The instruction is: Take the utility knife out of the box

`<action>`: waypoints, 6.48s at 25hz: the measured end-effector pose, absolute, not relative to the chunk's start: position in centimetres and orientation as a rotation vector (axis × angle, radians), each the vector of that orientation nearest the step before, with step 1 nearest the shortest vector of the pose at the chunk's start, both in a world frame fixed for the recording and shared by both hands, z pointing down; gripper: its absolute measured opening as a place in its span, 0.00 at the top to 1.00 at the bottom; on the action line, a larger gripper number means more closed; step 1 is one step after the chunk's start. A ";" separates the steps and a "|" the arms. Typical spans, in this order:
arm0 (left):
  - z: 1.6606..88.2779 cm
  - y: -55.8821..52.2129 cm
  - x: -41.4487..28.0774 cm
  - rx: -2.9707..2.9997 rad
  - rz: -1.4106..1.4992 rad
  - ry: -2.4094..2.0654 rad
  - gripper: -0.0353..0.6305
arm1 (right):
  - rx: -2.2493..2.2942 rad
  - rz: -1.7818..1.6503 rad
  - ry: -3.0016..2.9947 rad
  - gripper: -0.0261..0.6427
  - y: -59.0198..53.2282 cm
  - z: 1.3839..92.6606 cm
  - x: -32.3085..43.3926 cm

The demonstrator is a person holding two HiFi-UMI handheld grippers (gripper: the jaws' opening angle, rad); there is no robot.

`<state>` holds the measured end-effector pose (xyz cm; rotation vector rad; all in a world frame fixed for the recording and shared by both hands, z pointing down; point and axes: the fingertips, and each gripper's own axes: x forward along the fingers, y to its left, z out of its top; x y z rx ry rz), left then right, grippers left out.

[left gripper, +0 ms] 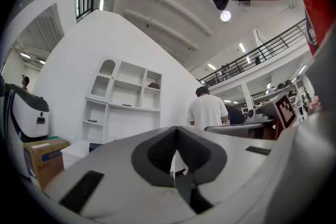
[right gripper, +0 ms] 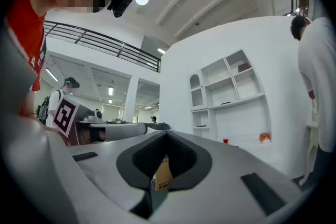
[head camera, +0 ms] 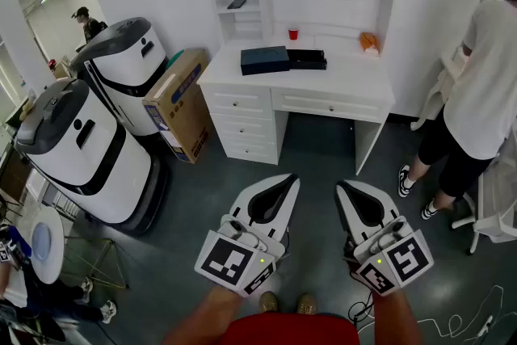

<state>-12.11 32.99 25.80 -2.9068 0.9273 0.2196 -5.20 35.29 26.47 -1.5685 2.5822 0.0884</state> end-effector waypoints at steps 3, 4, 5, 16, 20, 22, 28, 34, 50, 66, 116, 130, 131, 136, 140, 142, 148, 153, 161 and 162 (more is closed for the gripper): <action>25.8 33.0 -12.1 -2.907 0.222 0.922 0.92 | -1.574 0.092 2.580 0.96 35.3 26.4 -5.1; 25.7 33.0 -12.1 -2.907 0.222 0.922 0.92 | -1.575 0.093 2.579 0.96 35.2 26.4 -5.1; 25.7 32.9 -12.0 -2.908 0.222 0.923 0.92 | -1.576 0.093 2.578 0.96 35.2 26.4 -5.0; 26.1 32.5 -11.0 -2.912 0.210 0.940 0.92 | -1.538 0.081 2.579 0.96 35.0 26.5 -4.1; 26.4 32.3 -10.3 -2.909 0.208 0.960 0.92 | -1.537 0.080 2.588 0.96 34.8 26.9 -3.2; 26.5 32.0 -9.8 -2.908 0.207 0.970 0.92 | -1.537 0.078 2.594 0.96 34.6 26.9 -2.4; 26.2 30.8 -7.6 -2.891 0.199 1.019 0.92 | -1.519 0.069 2.605 0.96 33.8 26.7 0.5; 25.9 29.3 -5.4 -2.862 0.193 1.046 0.92 | -1.487 0.067 2.611 0.96 32.3 26.6 2.9; 27.7 15.9 -5.0 -2.852 0.206 1.072 0.92 | -1.494 0.072 2.652 0.96 19.1 27.9 4.0; 26.7 -7.0 -6.6 -2.882 0.234 1.028 0.92 | -1.597 0.078 2.639 0.96 -3.1 27.0 4.0; 37.6 -44.9 6.4 -2.884 -0.117 1.098 0.92 | -1.141 -0.130 3.652 0.82 -43.8 48.5 11.1; 38.9 -47.3 4.0 -2.889 -0.153 1.183 0.92 | -0.705 -0.427 4.317 0.76 -45.4 59.7 11.6; 38.9 -47.3 3.9 -2.889 -0.152 1.188 0.92 | -0.705 -0.441 4.343 0.76 -45.4 60.1 11.9; 39.2 -47.7 3.4 -2.894 -0.145 1.211 0.92 | -0.579 -0.481 4.386 0.84 -44.9 60.6 11.9; 39.4 -47.6 3.4 -2.899 -0.149 1.206 0.92 | -0.505 -0.531 4.301 0.84 -44.9 60.1 10.5; 39.3 -47.5 3.5 -2.902 -0.148 1.197 0.92 | -0.536 -0.536 4.279 0.84 -44.9 60.0 10.6; 38.2 -46.7 4.1 -2.902 -0.133 1.162 0.92 | -0.908 -0.352 4.066 0.84 -46.0 55.1 10.8; 35.8 -45.6 4.6 -2.907 -0.062 1.141 0.92 | -1.215 -0.263 3.582 0.84 -46.3 45.6 10.8; 31.7 -43.5 6.0 -2.888 0.057 1.073 0.92 | -1.359 -0.109 2.946 0.84 -42.3 32.6 12.6; 31.3 -43.2 6.2 -2.884 0.071 1.061 0.92 | -1.370 -0.101 2.890 0.84 -41.6 31.7 12.9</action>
